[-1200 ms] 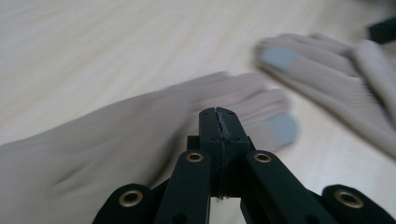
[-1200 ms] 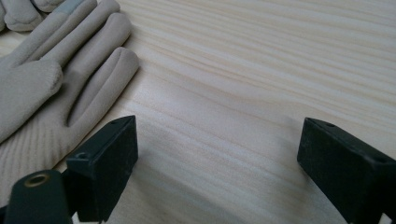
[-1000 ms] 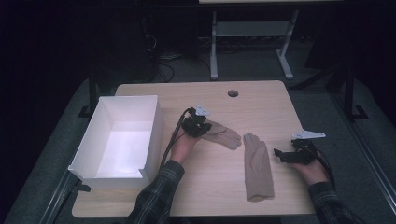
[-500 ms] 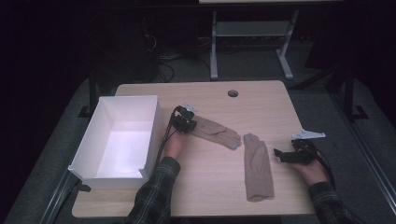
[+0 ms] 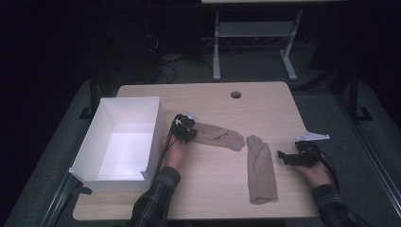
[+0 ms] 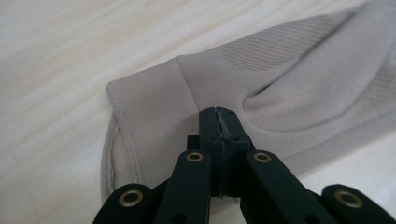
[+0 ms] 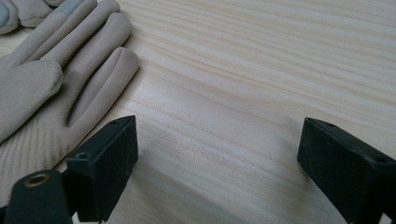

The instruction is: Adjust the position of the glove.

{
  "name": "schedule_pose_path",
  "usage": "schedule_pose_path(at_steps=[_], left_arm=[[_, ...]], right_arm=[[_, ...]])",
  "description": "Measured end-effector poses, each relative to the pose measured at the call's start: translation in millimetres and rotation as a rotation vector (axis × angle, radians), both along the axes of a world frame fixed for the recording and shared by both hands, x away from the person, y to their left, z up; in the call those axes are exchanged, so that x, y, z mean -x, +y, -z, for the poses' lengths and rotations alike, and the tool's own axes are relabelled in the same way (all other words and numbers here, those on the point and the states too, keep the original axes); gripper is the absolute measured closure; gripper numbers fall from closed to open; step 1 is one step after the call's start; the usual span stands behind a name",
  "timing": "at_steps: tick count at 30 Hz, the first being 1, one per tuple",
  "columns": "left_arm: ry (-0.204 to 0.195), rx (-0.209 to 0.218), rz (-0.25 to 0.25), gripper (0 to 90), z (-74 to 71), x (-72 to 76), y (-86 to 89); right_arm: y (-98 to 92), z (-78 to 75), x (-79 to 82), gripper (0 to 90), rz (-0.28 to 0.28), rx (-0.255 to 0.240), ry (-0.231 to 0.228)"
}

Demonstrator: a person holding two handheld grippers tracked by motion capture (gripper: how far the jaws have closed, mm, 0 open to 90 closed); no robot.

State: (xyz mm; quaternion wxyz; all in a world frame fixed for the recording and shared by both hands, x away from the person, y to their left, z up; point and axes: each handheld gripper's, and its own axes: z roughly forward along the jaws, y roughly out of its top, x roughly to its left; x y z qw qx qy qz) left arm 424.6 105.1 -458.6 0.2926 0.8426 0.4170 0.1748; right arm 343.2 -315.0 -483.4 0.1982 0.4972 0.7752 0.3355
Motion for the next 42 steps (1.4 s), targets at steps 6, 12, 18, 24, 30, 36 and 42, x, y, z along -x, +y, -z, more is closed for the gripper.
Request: schedule_pose_path(at_steps=[6, 12, 18, 24, 30, 36, 42], left_arm=[[0.017, 0.005, 0.006, 89.7, -1.5, 17.5, 3.2], [0.026, -0.004, 0.040, 89.7, -2.5, 36.9, 1.4], [0.045, 0.001, 0.088, 89.7, -3.6, 55.3, -1.8], [0.072, 0.037, 0.150, 89.7, -3.4, 73.5, -4.6], [0.088, 0.080, 0.248, 89.7, -1.7, 90.7, -1.8], [0.102, 0.121, 0.323, 89.7, 0.3, 103.4, -2.5], [0.125, 0.155, 0.396, 89.7, 1.9, 115.6, -18.0]], right_arm=[[0.6, -0.1, 0.3, 11.7, 0.000, -0.002, 0.001], [0.7, -0.1, 0.4, 11.7, -0.002, -0.002, 0.002], [0.7, -0.1, 0.3, 11.7, -0.003, -0.002, 0.002], [1.0, -0.1, 0.4, 11.6, 0.000, -0.005, 0.002], [0.9, -0.1, 0.4, 11.7, -0.001, -0.004, 0.002], [1.0, -0.1, 0.4, 11.7, -0.005, -0.004, 0.002], [1.2, -0.1, 0.4, 11.7, -0.004, -0.005, 0.002]])
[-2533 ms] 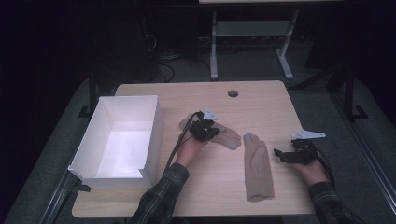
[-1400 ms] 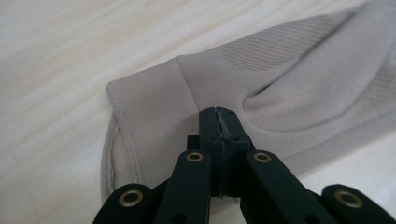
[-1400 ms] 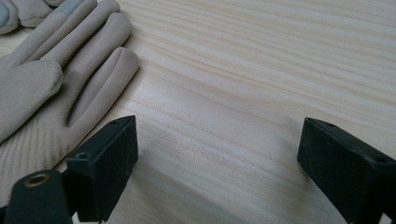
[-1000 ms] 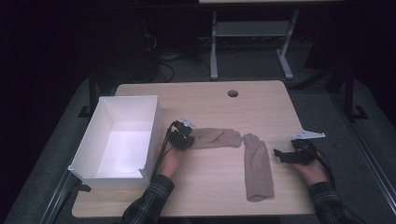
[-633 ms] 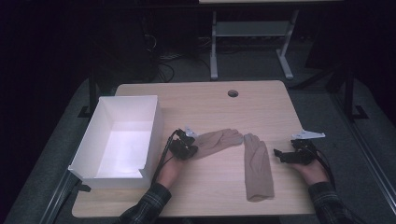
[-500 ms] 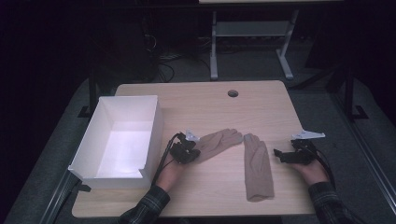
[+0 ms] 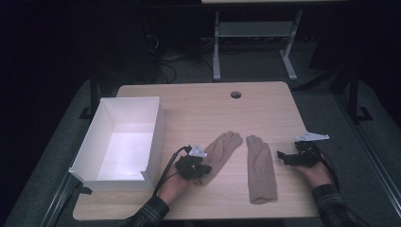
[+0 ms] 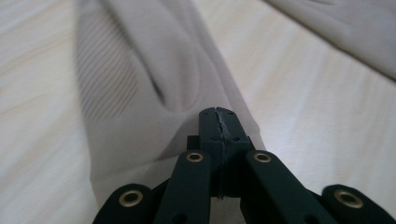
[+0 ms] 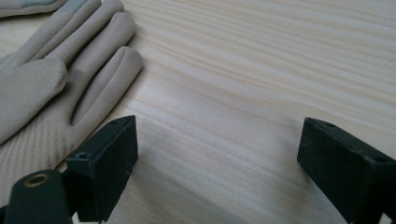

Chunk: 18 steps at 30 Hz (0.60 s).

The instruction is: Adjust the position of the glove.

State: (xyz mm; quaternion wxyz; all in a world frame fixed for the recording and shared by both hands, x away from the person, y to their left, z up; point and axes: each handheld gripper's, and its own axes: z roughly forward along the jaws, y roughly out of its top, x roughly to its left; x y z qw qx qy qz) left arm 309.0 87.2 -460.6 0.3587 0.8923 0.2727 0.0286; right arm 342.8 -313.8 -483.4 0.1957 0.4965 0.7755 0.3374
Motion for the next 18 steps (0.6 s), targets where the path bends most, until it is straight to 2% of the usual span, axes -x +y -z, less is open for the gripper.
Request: schedule_pose_path(at_steps=[2, 3, 4, 6, 9, 13, 16, 18], left_arm=[[0.009, 0.009, 0.026, 89.7, 0.7, 3.6, -6.9], [0.015, 0.026, 0.030, 89.7, 1.7, 5.1, -10.9], [0.014, 0.021, 0.051, 89.6, 1.9, 5.9, -13.3], [0.020, 0.044, 0.057, 89.6, 3.1, 9.5, -19.6], [0.015, 0.046, 0.077, 89.6, 0.9, 9.8, -20.3], [-0.020, 0.073, 0.033, 89.4, -10.6, 2.3, -10.9], [-0.054, 0.076, -0.015, 84.1, -17.1, -8.3, -3.5], [-0.078, 0.061, -0.043, 79.7, -18.6, -18.0, 1.1]], right_arm=[[0.0, 0.0, 0.0, 11.7, -0.001, 0.000, 0.000], [0.0, 0.0, 0.0, 11.7, -0.001, 0.000, 0.000], [0.0, 0.0, 0.0, 11.7, -0.001, 0.000, 0.000], [0.0, 0.0, 0.0, 11.7, -0.001, 0.000, 0.000], [0.0, 0.0, 0.0, 11.7, -0.001, 0.000, 0.000], [0.0, 0.0, 0.0, 11.7, -0.003, 0.000, -0.001], [0.1, 0.0, 0.0, 11.7, -0.003, 0.000, 0.000], [0.0, 0.0, -0.1, 11.7, -0.004, 0.001, -0.001]])
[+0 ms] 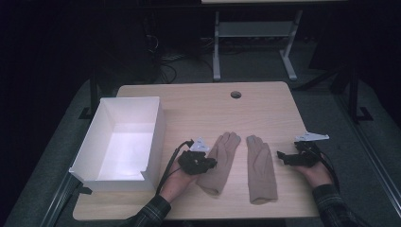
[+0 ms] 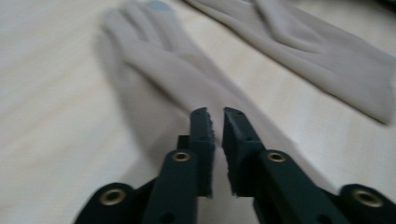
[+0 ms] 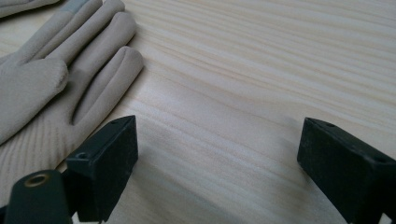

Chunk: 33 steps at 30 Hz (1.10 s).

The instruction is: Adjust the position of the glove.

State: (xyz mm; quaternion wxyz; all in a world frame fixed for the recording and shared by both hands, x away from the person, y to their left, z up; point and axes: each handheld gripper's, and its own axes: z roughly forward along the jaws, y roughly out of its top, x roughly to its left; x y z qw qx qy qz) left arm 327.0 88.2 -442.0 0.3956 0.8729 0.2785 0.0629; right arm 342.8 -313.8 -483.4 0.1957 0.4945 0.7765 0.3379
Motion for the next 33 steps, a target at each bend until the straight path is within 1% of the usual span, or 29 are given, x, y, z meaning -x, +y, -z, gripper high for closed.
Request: schedule_pose_path(at_steps=[5, 7, 9, 12, 13, 14, 15, 16, 17, 18, 19, 22, 25, 26, 27, 28, 29, 31, 32, 33], left_arm=[[-0.006, -0.004, -0.053, 69.7, 1.3, -19.9, 3.2], [-0.010, -0.002, -0.072, 66.6, 3.3, -26.4, 2.6], [-0.013, -0.014, -0.083, 64.0, 7.7, -33.9, -0.1], [-0.002, -0.022, -0.086, 62.2, 13.3, -39.1, -4.8], [-0.006, -0.041, -0.079, 61.6, 15.0, -40.8, -6.4], [0.001, -0.045, -0.080, 61.1, 17.4, -41.4, -8.6], [-0.003, -0.058, -0.076, 60.8, 19.7, -42.4, -10.1], [0.003, -0.065, -0.076, 60.4, 21.5, -42.2, -11.8], [0.001, -0.068, -0.081, 60.4, 23.5, -41.7, -13.6], [-0.007, -0.077, -0.074, 60.6, 24.5, -41.9, -14.1], [-0.005, -0.077, -0.077, 60.8, 24.7, -41.8, -14.1], [0.008, -0.061, -0.080, 64.1, 25.6, -41.3, -13.3], [0.019, -0.051, -0.062, 75.3, 25.9, -40.4, -14.4], [0.016, -0.052, -0.055, 79.1, 25.7, -40.5, -14.5], [0.020, -0.050, -0.059, 82.2, 25.4, -40.1, -14.9], [0.021, -0.049, -0.060, 83.9, 25.2, -40.1, -14.8], [0.022, -0.046, -0.062, 84.8, 24.8, -40.0, -14.5], [0.038, -0.027, -0.067, 85.6, 23.6, -40.8, -12.5], [0.049, -0.009, -0.071, 85.6, 22.7, -41.1, -11.0], [0.056, 0.006, -0.075, 85.7, 21.6, -41.2, -9.5]], right_arm=[[0.0, 0.0, 0.0, 11.7, -0.002, 0.000, 0.000], [0.0, 0.0, 0.0, 11.7, -0.002, 0.000, 0.000], [0.2, 0.0, -0.1, 11.7, -0.002, 0.000, 0.000], [0.1, 0.0, -0.1, 11.7, -0.002, 0.000, 0.000], [0.1, 0.0, -0.1, 11.7, -0.002, 0.000, 0.000], [0.2, 0.0, -0.1, 11.7, -0.002, -0.001, 0.000], [0.1, 0.0, 0.0, 11.7, -0.004, 0.000, 0.001], [0.2, 0.0, 0.0, 11.7, -0.004, 0.000, 0.000], [0.2, 0.0, 0.0, 11.7, -0.004, 0.000, 0.001], [0.2, 0.0, 0.0, 11.7, -0.004, 0.000, 0.001], [0.2, 0.0, 0.0, 11.7, -0.004, 0.000, 0.001], [0.2, 0.0, 0.0, 11.7, -0.005, 0.001, 0.000], [0.2, -0.1, 0.2, 12.4, -0.010, 0.000, -0.001], [0.3, -0.1, 0.3, 13.0, -0.011, 0.001, -0.002], [0.3, -0.2, 0.7, 13.8, -0.012, 0.000, -0.002], [0.4, -0.3, 1.4, 15.1, -0.015, -0.003, -0.003], [0.2, -0.6, 2.3, 19.1, -0.022, -0.003, -0.009], [-1.1, -3.4, 5.2, 32.9, -0.028, -0.013, -0.008], [-2.0, -5.6, 6.9, 41.0, -0.036, -0.032, -0.007], [-2.7, -8.2, 9.0, 53.0, -0.053, -0.064, 0.000]])
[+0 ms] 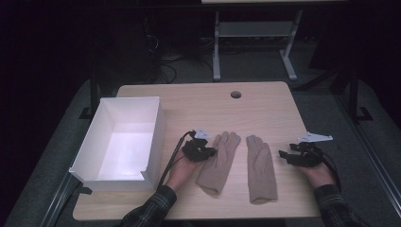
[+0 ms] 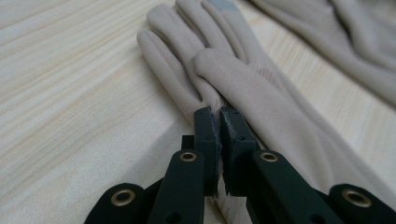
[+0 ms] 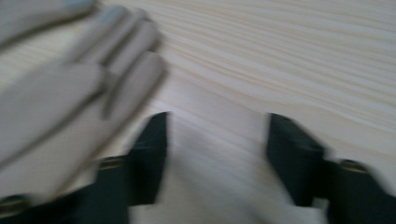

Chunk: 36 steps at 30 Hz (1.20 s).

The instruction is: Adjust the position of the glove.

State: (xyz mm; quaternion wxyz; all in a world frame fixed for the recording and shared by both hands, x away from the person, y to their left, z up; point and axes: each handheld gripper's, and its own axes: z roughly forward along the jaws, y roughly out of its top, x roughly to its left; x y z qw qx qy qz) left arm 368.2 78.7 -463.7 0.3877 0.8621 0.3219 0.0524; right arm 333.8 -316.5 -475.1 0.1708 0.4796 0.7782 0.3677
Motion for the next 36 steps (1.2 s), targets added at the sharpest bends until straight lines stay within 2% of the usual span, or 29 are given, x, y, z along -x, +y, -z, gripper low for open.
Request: schedule_pose_path(at_steps=[2, 5, 8, 11, 13, 15, 21, 24, 36], left_arm=[[0.007, 0.014, -0.002, 85.7, -1.8, 0.0, 2.6], [0.011, 0.025, -0.006, 85.7, -3.2, 1.5, 5.6], [0.024, 0.048, -0.016, 85.7, -3.6, 2.4, 7.1], [0.024, 0.047, -0.013, 85.7, -3.2, 2.7, 8.0], [0.029, 0.055, -0.016, 85.7, -2.8, 2.6, 8.5], [0.034, 0.062, -0.019, 85.7, -2.8, 2.3, 8.8], [0.045, 0.077, -0.023, 85.7, -3.2, 1.5, 10.7], [0.055, 0.094, -0.021, 85.7, -3.9, 1.8, 11.4], [0.083, 0.137, 0.001, 85.6, -6.6, 10.5, 10.0]], right_arm=[[0.7, -7.2, 6.1, 74.9, -0.065, -0.039, 0.003], [6.2, -12.3, 11.6, 89.7, -0.167, -0.063, 0.015], [14.0, -11.7, 14.1, 90.0, -0.237, -0.051, 0.043], [22.1, -10.7, 15.8, 89.9, -0.268, -0.052, 0.074], [25.0, -8.3, 14.8, 89.9, -0.300, -0.042, 0.073], [29.0, -7.0, 15.0, 89.9, -0.306, -0.044, 0.085], [37.4, -6.8, 13.6, 89.9, -0.338, -0.050, 0.080], [45.2, -6.8, 13.8, 89.9, -0.351, -0.053, 0.099], [62.8, -6.7, 15.0, 89.9, -0.403, -0.049, 0.097]])
